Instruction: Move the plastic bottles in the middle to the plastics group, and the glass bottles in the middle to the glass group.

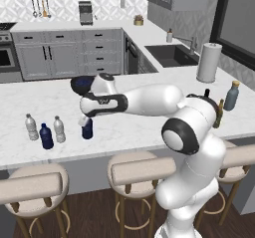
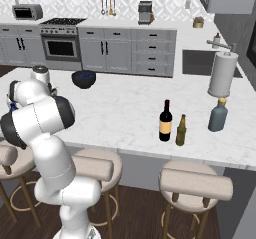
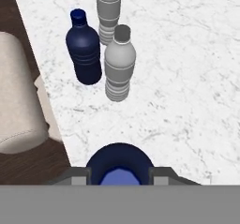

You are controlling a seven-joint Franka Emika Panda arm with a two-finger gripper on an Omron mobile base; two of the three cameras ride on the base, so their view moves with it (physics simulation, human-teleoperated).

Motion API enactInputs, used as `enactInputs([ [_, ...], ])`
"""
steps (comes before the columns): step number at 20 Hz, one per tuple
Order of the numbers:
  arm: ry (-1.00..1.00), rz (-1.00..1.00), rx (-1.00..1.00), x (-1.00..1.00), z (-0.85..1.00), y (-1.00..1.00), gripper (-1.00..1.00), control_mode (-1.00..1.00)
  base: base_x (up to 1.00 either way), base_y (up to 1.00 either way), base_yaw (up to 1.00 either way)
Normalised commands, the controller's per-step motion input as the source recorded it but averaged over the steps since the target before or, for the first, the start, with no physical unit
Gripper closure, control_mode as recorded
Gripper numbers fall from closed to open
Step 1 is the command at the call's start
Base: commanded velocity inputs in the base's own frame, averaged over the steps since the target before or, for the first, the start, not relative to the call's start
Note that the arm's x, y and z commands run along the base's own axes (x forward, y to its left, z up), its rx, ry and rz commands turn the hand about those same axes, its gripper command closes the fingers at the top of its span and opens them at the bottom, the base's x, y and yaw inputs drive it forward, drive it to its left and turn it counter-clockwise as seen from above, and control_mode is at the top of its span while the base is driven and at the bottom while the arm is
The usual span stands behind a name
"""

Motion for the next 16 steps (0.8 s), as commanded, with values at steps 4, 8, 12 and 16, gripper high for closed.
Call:
enactInputs([
  [4, 0.0, 0.04, 0.0, 0.05, 0.0, 0.29, 1.0, -1.0, 0.0, 0.0, 0.0],
  [8, 0.0, 0.02, 0.0, 0.02, 0.0, 0.31, 1.0, -1.0, 0.0, 0.0, 0.0],
  [12, 0.0, 0.0, 0.0, 0.0, -0.11, 0.12, 1.0, -1.0, 0.0, 0.0, 0.0],
  [16, 0.0, 0.0, 0.0, 0.0, -0.32, 0.01, 1.0, -1.0, 0.0, 0.0, 0.0],
])
